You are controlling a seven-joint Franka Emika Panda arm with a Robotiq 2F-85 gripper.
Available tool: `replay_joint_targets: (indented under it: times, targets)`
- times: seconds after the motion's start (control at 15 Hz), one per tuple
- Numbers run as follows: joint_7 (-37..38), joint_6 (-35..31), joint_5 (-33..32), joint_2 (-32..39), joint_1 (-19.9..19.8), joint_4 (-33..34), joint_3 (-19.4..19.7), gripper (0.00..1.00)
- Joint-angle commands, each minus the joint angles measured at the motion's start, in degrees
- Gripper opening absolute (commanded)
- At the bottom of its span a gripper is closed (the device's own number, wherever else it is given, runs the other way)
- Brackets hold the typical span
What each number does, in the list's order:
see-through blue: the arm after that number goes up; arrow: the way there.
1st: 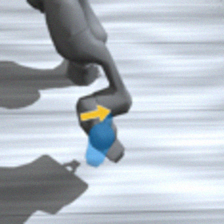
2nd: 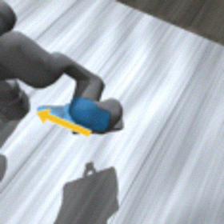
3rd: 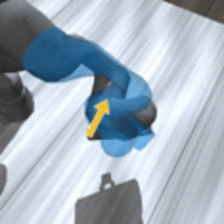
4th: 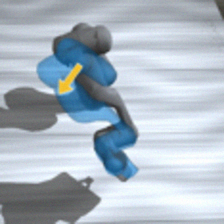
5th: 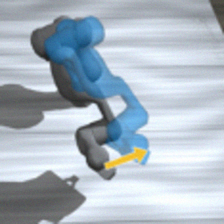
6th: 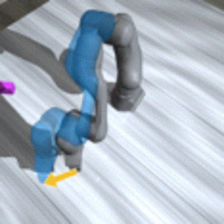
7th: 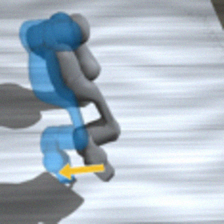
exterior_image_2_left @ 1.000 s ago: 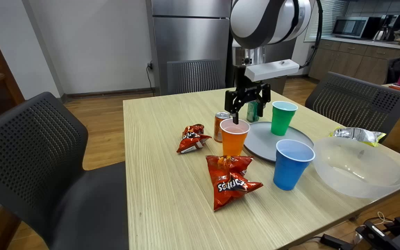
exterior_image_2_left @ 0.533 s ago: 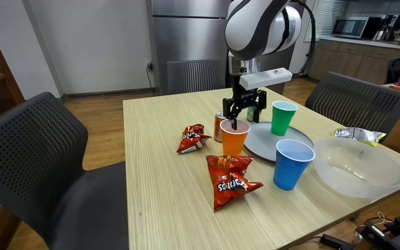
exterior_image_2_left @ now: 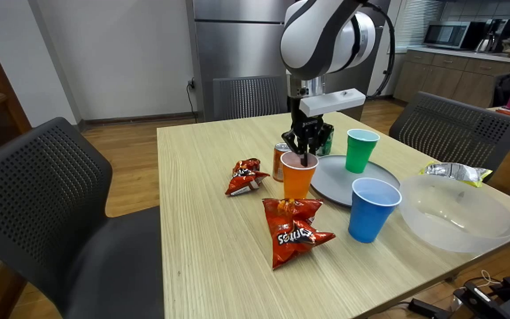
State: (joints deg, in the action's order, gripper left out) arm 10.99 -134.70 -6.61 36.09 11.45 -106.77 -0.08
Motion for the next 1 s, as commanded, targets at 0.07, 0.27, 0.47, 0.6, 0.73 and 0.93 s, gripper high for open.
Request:
replay_joint_targets:
  times: [0.07,0.27,0.47,0.6,0.73,0.93]
  targets:
    - [1.66,2.54,-0.91,0.36,0.83,1.98,0.51,0.0]
    - [1.16,2.5,-0.67,-0.4,0.56,1.69,0.31,0.01]
    - [0.34,1.58,-0.29,-1.88,0.06,0.07,-0.07,0.01]
    - [-0.13,1.06,-0.08,-2.85,-0.32,-0.92,-0.21,0.01]
    - [-0.75,0.61,0.32,-3.95,-0.94,-2.08,-0.44,0.01]
    - [-1.39,-0.03,0.71,-5.71,-1.81,-3.77,-0.58,0.01]
